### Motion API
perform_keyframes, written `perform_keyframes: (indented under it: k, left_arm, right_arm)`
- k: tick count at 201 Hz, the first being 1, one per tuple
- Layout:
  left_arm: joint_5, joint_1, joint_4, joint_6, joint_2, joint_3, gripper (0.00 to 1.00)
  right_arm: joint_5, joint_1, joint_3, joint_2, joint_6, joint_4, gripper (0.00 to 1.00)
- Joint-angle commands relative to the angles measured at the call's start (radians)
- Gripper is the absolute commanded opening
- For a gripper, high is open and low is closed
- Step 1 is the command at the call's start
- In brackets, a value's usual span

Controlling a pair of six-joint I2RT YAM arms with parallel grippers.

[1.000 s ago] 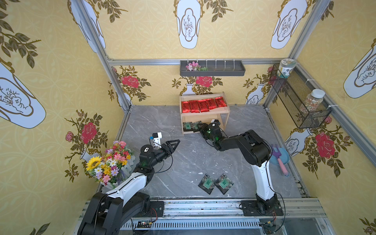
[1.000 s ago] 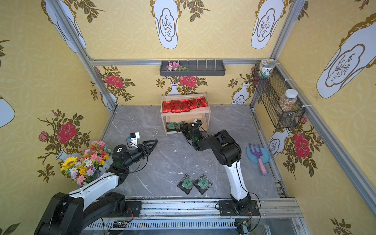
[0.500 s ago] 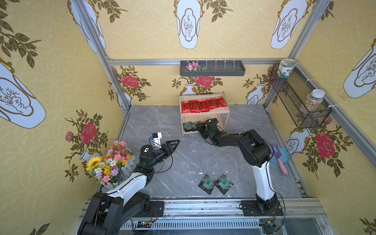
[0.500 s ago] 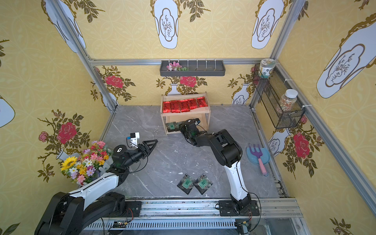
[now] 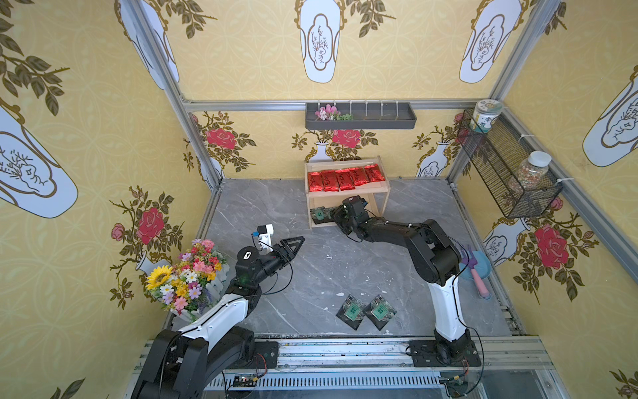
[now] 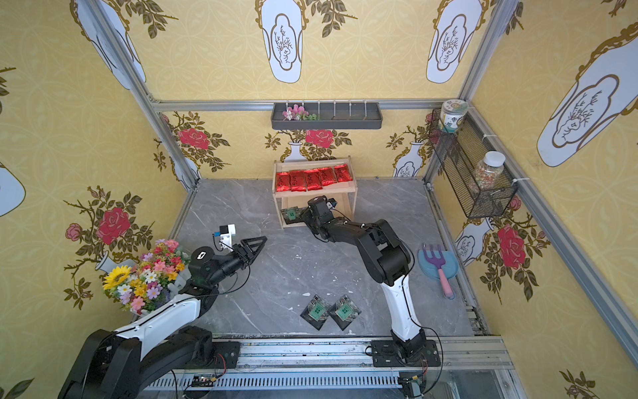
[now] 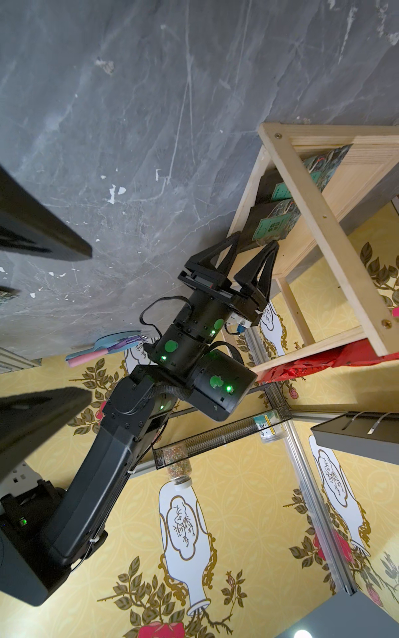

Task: Place the tea bags on the shelf by color
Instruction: Place the tea bag on the shelf.

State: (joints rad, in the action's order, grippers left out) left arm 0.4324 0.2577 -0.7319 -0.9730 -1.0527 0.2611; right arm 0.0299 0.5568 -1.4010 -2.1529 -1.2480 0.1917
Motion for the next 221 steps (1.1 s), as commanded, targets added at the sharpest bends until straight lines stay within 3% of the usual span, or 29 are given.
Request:
perform_keyframes:
  k: [1,120,153,185,221]
  left_arm:
    - [-0.005,-0.003,-0.011,0.017,0.002,-0.006,0.64]
    - [-0.032,-0.006,0.048,0.054,0.044,0.000,0.64]
    - [-0.034,-0.005,0.075,0.071,0.044,0.004,0.64]
    - [-0.037,0.009,0.109,0.101,0.043,0.006,0.63]
    - [-0.059,0.048,0.110,0.099,0.033,-0.040,0.63]
  right_arm:
    - [0.001,0.004,0.001,0.010,0.040,-0.152,0.63]
    - [0.030,0.029,0.060,0.106,0.190,-0.169,0.65]
    - [0.046,0.075,0.123,0.202,0.354,-0.191,0.65]
    - [0.033,0.162,0.297,0.382,0.583,-0.199,0.65]
    - [-0.034,0.304,0.370,0.496,0.762,-0.412,0.66]
